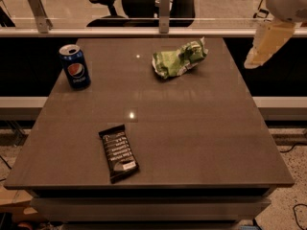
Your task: Move green jalapeno chip bag near rxbar chocolate
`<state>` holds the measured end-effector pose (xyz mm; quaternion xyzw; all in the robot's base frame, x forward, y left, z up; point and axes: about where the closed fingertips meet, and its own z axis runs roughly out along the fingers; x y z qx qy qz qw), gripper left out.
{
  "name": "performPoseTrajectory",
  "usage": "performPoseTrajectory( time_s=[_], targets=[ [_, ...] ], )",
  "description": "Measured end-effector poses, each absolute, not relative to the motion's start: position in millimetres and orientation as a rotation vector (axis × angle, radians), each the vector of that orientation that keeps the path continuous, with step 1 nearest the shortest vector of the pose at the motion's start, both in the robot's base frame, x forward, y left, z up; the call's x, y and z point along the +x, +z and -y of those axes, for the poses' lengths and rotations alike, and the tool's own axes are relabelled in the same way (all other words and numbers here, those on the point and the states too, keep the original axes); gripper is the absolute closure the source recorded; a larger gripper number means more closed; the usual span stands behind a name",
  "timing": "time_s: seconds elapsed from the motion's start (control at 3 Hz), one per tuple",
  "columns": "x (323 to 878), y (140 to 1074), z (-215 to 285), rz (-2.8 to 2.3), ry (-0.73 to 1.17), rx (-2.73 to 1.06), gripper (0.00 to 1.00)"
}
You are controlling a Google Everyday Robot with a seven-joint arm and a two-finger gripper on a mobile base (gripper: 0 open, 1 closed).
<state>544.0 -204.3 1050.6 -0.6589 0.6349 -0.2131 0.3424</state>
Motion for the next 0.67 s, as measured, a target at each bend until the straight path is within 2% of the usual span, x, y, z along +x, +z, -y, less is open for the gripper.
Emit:
performPoseTrajectory(
  time_s=[0.67],
  targets=[
    [606.0, 1042.4, 213.5, -1.754, -0.638, -1.717, 0.0]
  ],
)
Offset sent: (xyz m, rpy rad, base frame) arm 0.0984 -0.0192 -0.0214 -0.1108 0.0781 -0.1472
